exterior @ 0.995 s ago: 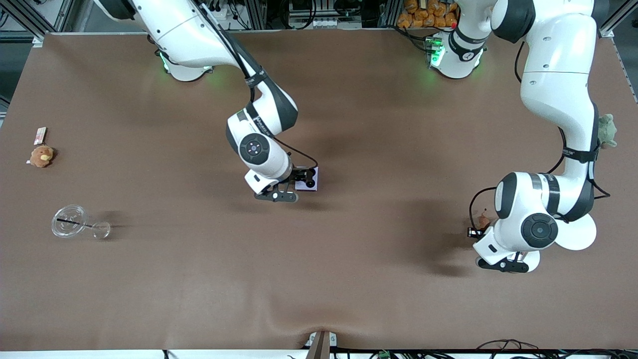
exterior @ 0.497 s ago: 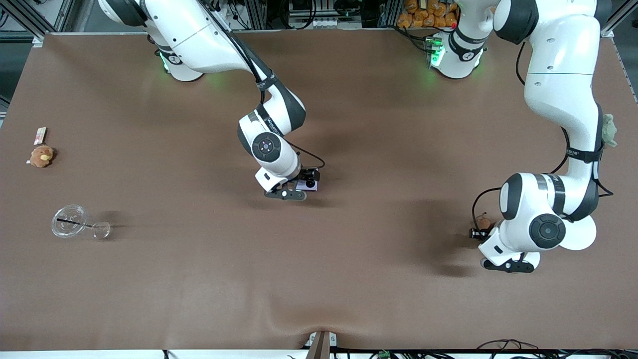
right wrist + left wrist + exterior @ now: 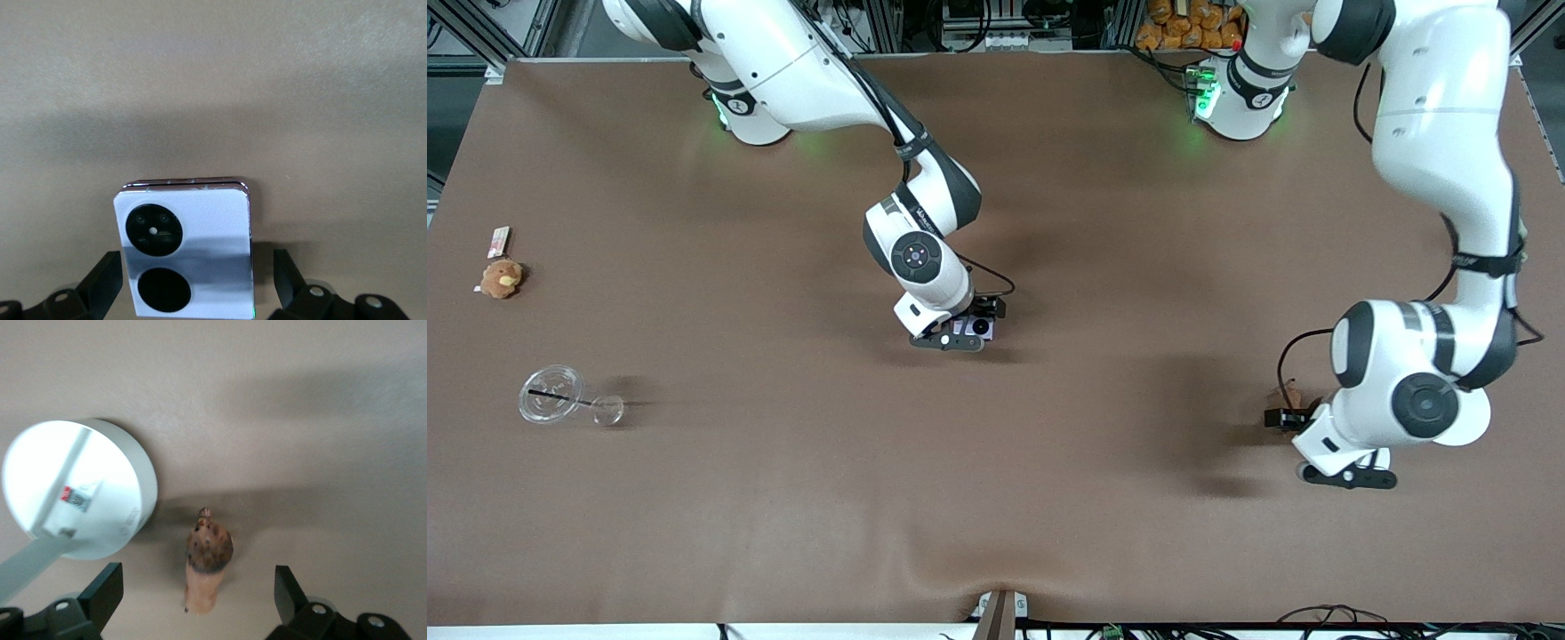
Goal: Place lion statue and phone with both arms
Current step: 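Set the lion beside the lamp base while the right gripper grasps the phone, then carry the phone toward the glass beaker while the left gripper withdraws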
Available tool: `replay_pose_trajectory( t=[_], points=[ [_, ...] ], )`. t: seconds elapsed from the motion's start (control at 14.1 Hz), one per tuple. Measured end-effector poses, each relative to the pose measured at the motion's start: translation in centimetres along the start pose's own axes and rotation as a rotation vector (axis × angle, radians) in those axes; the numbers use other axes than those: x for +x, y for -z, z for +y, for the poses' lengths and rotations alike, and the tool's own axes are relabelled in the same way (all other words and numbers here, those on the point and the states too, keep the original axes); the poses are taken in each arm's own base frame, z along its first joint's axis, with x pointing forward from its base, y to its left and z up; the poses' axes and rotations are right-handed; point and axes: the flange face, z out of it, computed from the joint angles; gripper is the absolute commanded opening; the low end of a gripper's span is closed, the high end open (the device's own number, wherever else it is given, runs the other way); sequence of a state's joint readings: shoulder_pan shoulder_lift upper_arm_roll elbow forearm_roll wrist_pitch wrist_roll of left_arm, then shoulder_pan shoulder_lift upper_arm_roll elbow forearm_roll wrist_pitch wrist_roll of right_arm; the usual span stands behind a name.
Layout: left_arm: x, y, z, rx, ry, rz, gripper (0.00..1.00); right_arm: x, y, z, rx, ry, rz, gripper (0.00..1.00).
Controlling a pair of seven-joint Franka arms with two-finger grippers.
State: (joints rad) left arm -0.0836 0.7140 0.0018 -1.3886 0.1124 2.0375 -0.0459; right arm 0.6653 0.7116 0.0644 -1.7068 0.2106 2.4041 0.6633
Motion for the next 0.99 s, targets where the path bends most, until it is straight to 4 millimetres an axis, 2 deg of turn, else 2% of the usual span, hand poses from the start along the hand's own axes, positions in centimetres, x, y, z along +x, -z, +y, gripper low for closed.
replay_pose_trajectory(
  t=[0.07, 0.14, 0.28, 0.5, 0.57, 0.78, 0.99],
  points=[
    [-0.3, 2.8, -0.3, -0.002, 0.005, 0.018, 1.0, -0.1, -0.3, 0.0, -0.003, 0.001, -0.001, 1.0],
    [-0.9, 5.6, -0.5, -0.013, 0.014, 0.025, 1.0, -0.2, -0.4, -0.1, -0.007, 0.005, 0.001, 0.91],
    [-2.8, 11.2, -0.4, -0.046, 0.026, 0.047, 1.0, -0.7, -0.8, -0.5, -0.025, 0.012, 0.012, 0.56],
    [-6.7, 17.3, -0.6, -0.065, 0.03, 0.084, 1.0, -0.7, -0.5, -0.7, -0.054, 0.035, 0.041, 0.04],
    [-7.9, 19.0, -0.8, -0.065, 0.03, 0.087, 1.0, -0.2, -0.4, -0.4, -0.064, 0.038, 0.052, 0.0],
    [-10.3, 23.0, -1.3, -0.062, 0.013, 0.073, 1.0, 2.5, 1.0, 1.8, -0.092, -0.001, 0.06, 0.0],
    [-12.4, 26.5, -1.6, -0.06, -0.016, 0.012, 1.0, 7.4, 5.7, 6.3, -0.1, -0.075, 0.047, 0.0]
  ],
)
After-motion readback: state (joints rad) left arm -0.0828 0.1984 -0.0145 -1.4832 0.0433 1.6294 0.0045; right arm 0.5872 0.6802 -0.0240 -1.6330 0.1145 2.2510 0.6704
